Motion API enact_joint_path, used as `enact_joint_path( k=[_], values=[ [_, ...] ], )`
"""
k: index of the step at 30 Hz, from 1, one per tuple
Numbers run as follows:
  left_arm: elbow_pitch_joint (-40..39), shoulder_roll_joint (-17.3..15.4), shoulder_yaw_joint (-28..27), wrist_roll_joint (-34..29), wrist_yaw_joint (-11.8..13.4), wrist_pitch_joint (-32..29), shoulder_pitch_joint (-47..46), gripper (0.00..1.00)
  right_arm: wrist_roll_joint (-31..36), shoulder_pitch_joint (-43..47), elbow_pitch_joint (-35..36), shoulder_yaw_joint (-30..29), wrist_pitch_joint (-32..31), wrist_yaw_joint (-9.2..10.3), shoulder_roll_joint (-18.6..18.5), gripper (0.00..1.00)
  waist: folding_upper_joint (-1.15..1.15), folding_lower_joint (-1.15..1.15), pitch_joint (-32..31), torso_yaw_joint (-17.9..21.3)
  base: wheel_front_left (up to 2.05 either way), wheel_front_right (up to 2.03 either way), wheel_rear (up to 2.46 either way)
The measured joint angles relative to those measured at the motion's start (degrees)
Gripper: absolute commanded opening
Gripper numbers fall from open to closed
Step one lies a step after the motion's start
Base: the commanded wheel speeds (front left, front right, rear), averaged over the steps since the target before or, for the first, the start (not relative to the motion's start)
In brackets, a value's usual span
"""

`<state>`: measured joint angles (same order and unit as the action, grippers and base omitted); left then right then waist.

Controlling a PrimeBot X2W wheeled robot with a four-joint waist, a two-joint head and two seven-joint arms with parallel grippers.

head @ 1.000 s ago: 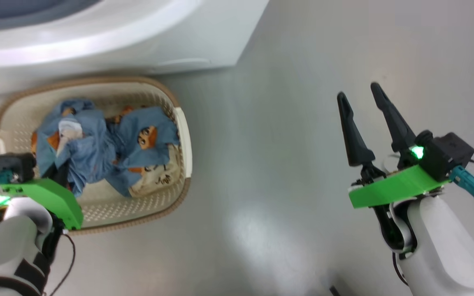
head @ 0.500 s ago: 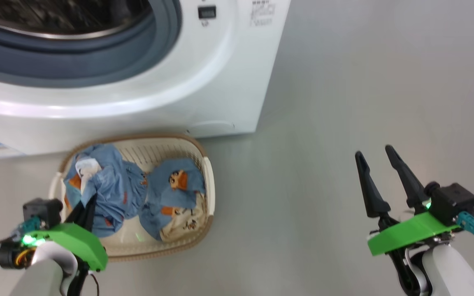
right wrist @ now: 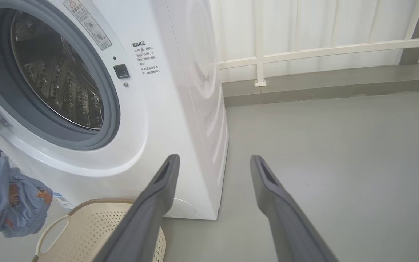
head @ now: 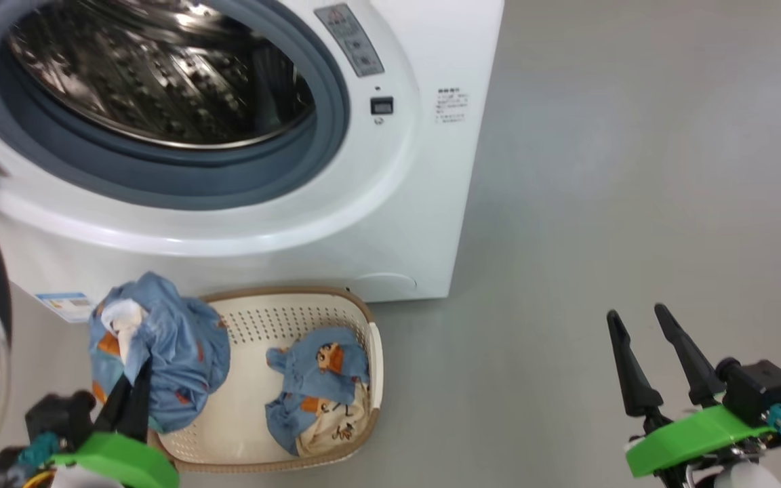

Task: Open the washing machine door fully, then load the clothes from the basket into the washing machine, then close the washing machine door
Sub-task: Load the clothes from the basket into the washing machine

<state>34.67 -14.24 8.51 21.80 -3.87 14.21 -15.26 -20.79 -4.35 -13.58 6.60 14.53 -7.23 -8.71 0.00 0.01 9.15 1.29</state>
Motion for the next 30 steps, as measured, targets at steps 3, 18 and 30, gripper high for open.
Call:
enact_joint_path(
  k=[3, 18, 30],
  values=[
    [-4.31, 1.0, -2.54, -1.62, 0.16, 0.0, 3.41, 0.0, -0.42, 1.49, 0.11, -0.65, 0.0, 0.0, -0.01, 1.0, 0.0, 0.0, -1.48, -0.69, 0.0, 0.0, 0.0],
    [-16.44, 4.49, -8.32, -6.93, -0.7, 0.0, 12.34, 0.0, -0.43, 4.0, 1.02, -2.09, 0.0, 0.0, -0.03, 1.0, 0.0, -0.01, -3.59, -2.72, 0.0, 0.0, 0.0],
    [-16.26, 4.93, -10.05, -7.98, -1.99, 0.01, 6.26, 0.0, -0.41, 2.64, 1.52, -1.97, 0.0, 0.0, 1.04, 1.0, 0.0, -0.02, 0.8, -1.89, 0.0, 0.0, 0.0]
  ],
)
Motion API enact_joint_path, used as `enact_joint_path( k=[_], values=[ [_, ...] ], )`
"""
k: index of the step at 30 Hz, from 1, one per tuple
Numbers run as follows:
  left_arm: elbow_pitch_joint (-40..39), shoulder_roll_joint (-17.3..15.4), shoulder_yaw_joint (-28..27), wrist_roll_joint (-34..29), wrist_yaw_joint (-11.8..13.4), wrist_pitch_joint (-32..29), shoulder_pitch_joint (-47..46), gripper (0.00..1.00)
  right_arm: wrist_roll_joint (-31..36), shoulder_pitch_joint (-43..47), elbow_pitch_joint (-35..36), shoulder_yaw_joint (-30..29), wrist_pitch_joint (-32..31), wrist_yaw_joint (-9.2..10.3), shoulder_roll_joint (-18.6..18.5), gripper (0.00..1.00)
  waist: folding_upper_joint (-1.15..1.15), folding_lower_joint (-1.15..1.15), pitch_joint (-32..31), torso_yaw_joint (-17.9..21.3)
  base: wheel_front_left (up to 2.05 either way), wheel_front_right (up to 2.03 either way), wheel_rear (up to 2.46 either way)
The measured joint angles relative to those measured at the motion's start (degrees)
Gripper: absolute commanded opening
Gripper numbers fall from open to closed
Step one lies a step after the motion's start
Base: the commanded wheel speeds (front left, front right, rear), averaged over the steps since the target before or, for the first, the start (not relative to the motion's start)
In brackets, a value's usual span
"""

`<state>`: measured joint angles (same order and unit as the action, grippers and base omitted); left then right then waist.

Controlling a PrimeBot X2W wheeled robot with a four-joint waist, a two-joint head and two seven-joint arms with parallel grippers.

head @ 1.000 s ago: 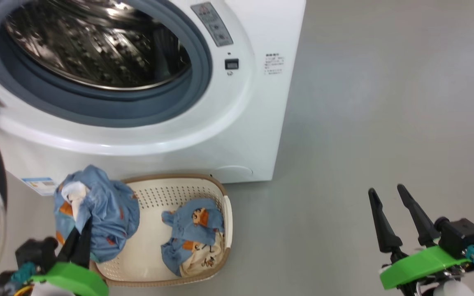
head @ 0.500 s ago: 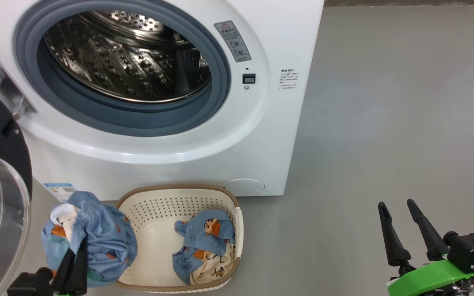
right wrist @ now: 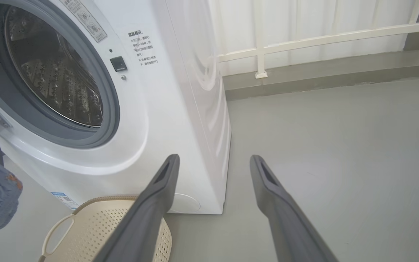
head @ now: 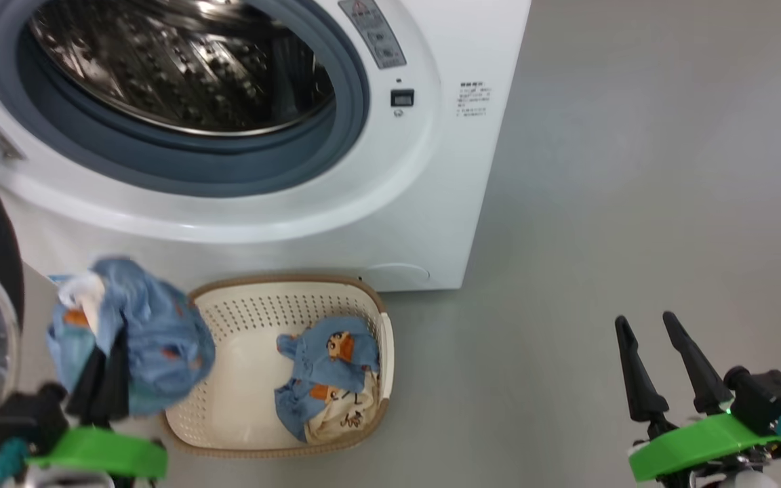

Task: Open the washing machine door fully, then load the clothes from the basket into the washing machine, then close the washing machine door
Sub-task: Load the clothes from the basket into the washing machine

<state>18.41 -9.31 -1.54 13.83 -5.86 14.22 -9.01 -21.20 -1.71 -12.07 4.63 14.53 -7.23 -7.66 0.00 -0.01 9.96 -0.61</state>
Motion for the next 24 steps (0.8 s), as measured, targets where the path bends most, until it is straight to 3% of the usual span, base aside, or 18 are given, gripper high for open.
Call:
enact_joint_path(
  k=[11, 24],
  values=[
    [4.21, -2.13, -0.8, -0.54, -0.62, 0.41, -17.43, 0.0, 0.65, -5.53, 0.08, 0.96, 0.0, 0.0, 1.67, 1.0, 0.0, -0.01, 7.36, 1.9, 0.0, 0.0, 0.0],
    [19.37, -5.12, -0.21, 0.09, -1.25, 0.42, -39.58, 0.0, 1.05, -10.34, 0.1, 2.86, 0.01, 0.0, 3.02, 1.0, 0.0, 0.0, 14.24, 5.67, 0.0, 0.0, 0.0]
  ],
)
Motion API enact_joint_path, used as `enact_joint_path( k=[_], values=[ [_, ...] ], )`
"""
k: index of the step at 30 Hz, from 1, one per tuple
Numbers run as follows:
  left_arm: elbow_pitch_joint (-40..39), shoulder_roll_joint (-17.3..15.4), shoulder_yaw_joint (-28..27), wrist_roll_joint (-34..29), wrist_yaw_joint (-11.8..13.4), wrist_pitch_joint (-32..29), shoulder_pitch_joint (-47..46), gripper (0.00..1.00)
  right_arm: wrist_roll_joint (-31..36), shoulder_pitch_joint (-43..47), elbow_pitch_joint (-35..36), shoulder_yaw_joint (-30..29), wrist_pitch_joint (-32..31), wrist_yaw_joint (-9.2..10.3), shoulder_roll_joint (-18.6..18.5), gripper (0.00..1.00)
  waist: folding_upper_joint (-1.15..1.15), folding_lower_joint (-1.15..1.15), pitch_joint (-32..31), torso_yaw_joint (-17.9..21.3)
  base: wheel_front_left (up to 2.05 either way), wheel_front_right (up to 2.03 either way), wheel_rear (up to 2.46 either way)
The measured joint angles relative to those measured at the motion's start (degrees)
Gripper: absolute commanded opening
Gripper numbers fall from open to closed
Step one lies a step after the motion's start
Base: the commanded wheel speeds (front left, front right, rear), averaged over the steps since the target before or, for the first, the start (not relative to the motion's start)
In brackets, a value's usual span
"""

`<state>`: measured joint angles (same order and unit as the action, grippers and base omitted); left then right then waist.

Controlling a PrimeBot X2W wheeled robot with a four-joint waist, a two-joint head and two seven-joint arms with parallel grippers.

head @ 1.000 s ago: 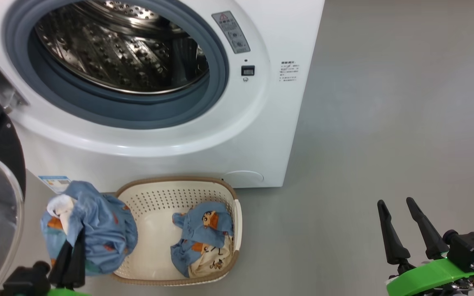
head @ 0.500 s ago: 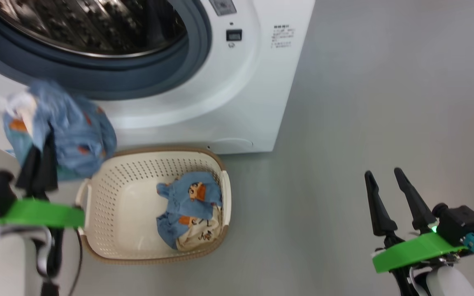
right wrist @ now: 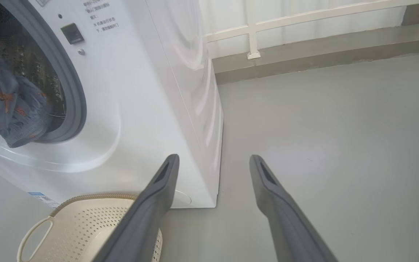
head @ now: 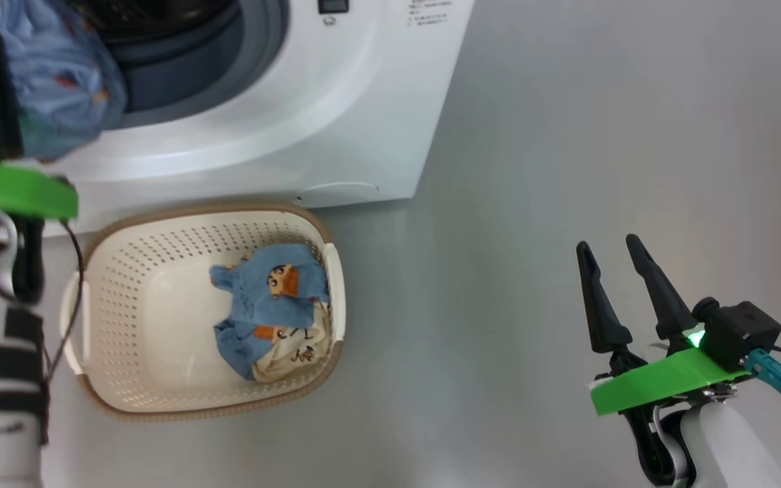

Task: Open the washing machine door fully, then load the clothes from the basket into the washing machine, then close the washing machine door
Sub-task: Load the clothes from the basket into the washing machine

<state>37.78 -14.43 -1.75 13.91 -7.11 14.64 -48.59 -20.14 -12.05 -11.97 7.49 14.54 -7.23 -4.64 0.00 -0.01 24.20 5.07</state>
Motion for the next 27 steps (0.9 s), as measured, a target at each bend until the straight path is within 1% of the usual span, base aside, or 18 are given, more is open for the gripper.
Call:
enact_joint_path(
  k=[7, 14, 18, 21, 24, 25, 26, 27],
  values=[
    [11.29, -2.27, 2.75, 0.32, -0.24, 0.0, -12.47, 0.0, 0.01, -2.22, 0.26, 1.16, 0.0, 0.0, 0.73, 1.0, 0.0, 0.0, 3.4, 1.87, 0.0, 0.0, 0.0],
    [19.64, -4.3, 4.46, -0.02, -0.25, 0.0, -21.13, 0.0, 0.01, -4.21, 0.47, 2.35, 0.0, 0.0, 1.26, 1.0, 0.0, 0.0, 6.27, 4.29, 0.0, 0.0, 0.0],
    [19.33, -5.89, 4.02, -0.07, -0.25, 0.0, -25.03, 0.0, 0.0, -4.21, 0.55, 3.22, 0.0, 0.0, 1.46, 1.0, 0.0, 0.01, 7.69, 6.03, 0.0, 0.0, 0.0],
    [16.25, -6.9, 3.08, -0.49, -0.25, 0.01, -25.72, 0.0, 0.0, -4.23, 0.57, 3.27, 0.0, 0.0, 1.54, 1.0, 0.0, 0.0, 8.42, 6.89, 0.0, 0.0, 0.0],
    [14.82, -7.13, 2.08, -0.68, -0.25, 0.05, -25.7, 0.0, -0.09, -4.23, 0.66, 3.31, 0.0, 0.0, 1.56, 1.0, 0.0, 0.01, 9.06, 7.48, 0.0, 0.0, 0.0],
    [14.75, -7.1, 1.8, -0.93, -0.24, 0.05, -25.67, 0.46, -0.09, -4.23, 0.67, 3.33, 0.0, 0.0, 1.57, 1.0, 0.0, 0.0, 9.22, 7.62, 0.0, 0.0, 0.0],
    [14.8, -7.08, 1.63, -1.0, -0.24, 0.05, -25.63, 1.0, -0.11, -4.24, 0.67, 3.37, 0.0, 0.0, 1.57, 1.0, 0.0, 0.01, 9.35, 7.73, 0.0, 0.0, 0.0],
    [14.78, -7.03, 1.47, -1.0, -0.24, 0.05, -25.53, 1.0, -0.16, -4.26, 0.67, 3.41, 0.0, 0.0, 1.58, 1.0, 0.0, 0.0, 9.45, 7.82, 0.0, 0.0, 0.0]
  ],
)
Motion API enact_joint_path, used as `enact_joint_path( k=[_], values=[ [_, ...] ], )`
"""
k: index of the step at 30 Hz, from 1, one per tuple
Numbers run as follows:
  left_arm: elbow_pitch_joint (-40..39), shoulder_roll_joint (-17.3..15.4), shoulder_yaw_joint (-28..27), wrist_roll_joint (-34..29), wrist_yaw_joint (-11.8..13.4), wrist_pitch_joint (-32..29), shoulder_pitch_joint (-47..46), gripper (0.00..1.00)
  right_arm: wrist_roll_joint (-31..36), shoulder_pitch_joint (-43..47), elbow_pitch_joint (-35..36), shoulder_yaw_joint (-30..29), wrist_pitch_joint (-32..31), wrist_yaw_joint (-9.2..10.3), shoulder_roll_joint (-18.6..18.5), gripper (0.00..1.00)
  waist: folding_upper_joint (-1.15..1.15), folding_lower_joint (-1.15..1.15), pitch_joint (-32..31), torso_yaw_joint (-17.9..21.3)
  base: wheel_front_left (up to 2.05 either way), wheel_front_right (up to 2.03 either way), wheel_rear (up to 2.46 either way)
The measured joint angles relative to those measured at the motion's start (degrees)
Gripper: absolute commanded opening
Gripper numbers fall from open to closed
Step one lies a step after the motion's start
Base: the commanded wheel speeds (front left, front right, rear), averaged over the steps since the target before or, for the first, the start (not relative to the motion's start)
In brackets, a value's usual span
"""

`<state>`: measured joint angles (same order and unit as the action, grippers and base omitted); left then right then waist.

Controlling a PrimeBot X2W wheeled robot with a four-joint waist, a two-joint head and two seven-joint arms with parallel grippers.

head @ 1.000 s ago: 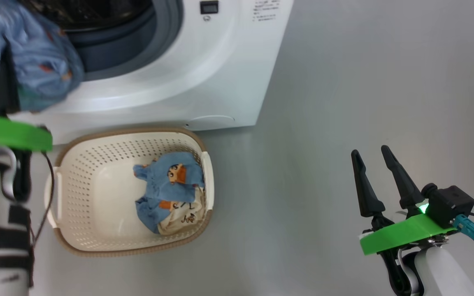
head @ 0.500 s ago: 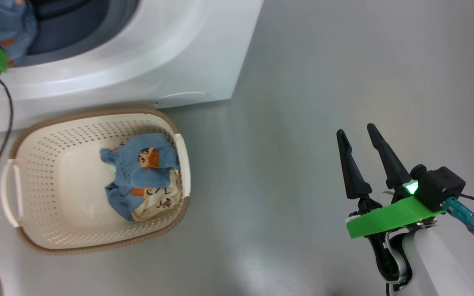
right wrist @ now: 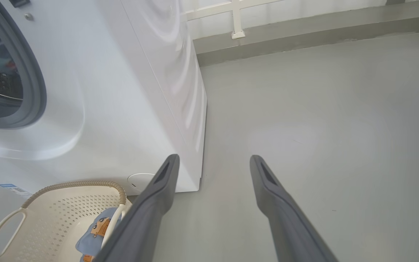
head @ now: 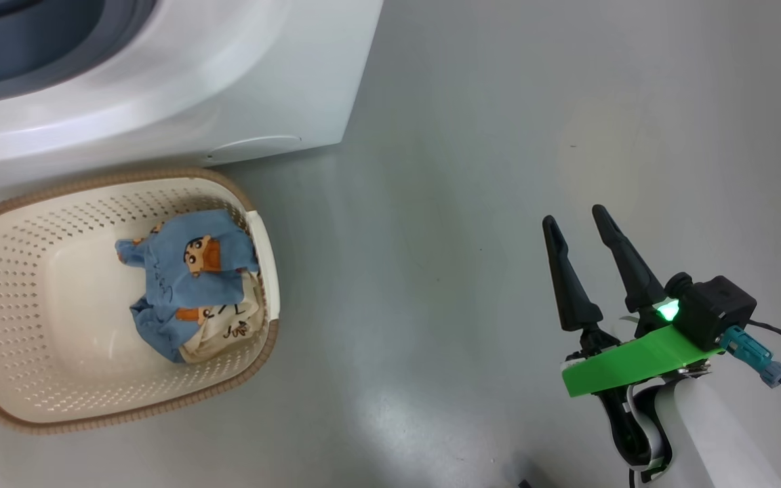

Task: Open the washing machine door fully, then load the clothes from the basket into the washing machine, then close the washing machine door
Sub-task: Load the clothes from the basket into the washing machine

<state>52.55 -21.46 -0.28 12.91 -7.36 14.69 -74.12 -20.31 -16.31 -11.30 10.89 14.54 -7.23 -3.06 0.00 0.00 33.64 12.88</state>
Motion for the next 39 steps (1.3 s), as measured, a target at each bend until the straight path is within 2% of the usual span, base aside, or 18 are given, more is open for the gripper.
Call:
enact_joint_path(
  k=[14, 20, 30, 39],
  values=[
    [-0.2, 0.81, -2.01, -1.42, 0.0, 0.0, 3.08, 1.0, -0.4, -1.07, 0.05, 0.05, 0.0, 0.0, 0.04, 1.0, 0.0, 0.0, -0.74, -0.28, 0.0, 0.0, 0.0],
    [-1.2, 2.15, -3.42, -1.37, 0.0, 0.0, 6.33, 1.0, -0.37, -1.05, -0.25, -0.15, 0.0, 0.0, 0.04, 1.0, 0.0, 0.0, -2.0, -0.66, 0.0, 0.0, 0.0],
    [-5.84, 4.98, -4.65, -1.31, -0.01, 0.0, 16.46, 1.0, 0.16, -0.77, -0.73, -0.98, 0.0, 0.0, -0.05, 1.0, 0.0, 0.01, -5.68, -1.72, 0.0, 0.0, 0.0],
    [-12.37, 7.68, -5.71, -0.12, -0.01, 0.0, 28.76, 1.0, 0.16, 1.29, -1.22, -1.92, 0.0, 0.0, -2.0, 1.0, 0.0, 0.02, -10.27, -3.32, 0.0, 0.0, 0.0]
  ],
)
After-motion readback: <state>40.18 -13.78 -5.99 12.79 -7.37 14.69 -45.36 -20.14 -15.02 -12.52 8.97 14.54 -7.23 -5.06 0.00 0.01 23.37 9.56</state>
